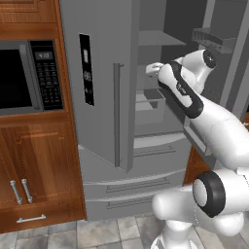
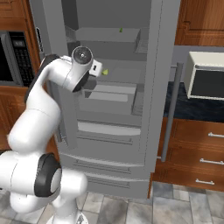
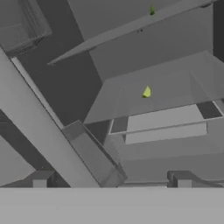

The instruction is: Take the lemon wedge from the fridge and place it on the plate with fish on the dining counter.

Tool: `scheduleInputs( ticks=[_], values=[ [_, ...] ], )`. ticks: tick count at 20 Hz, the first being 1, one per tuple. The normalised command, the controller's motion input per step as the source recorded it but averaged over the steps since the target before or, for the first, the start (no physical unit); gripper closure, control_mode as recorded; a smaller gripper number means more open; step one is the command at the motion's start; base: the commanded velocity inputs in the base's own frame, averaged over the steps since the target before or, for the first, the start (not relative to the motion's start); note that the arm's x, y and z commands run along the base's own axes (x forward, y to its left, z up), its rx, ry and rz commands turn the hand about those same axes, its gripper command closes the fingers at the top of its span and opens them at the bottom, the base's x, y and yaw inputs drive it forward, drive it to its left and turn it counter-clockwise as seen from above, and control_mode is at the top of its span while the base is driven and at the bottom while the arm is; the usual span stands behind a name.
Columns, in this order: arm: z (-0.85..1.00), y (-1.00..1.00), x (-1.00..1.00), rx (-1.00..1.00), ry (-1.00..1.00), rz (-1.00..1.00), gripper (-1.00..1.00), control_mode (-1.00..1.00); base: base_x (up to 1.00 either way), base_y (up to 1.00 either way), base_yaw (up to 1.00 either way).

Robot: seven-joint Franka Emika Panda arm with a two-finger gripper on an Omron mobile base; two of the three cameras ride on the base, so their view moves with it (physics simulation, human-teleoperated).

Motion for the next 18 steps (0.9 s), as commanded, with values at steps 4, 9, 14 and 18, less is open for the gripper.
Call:
scheduleInputs(
  ticks=[4,9,14,18],
  values=[
    [0.0,0.28,0.47,0.0,0.08,0.14,-1.0,-1.0,0.0,0.0,0.0],
    [0.0,0.13,0.28,0.01,0.06,0.18,-1.0,-1.0,0.0,0.0,0.0],
    [-0.01,0.0,0.12,0.06,0.02,0.25,-1.0,-1.0,0.0,0.0,0.0],
    [0.0,0.09,0.0,0.01,0.0,0.08,-1.0,-1.0,0.0,0.0,0.0]
  ],
)
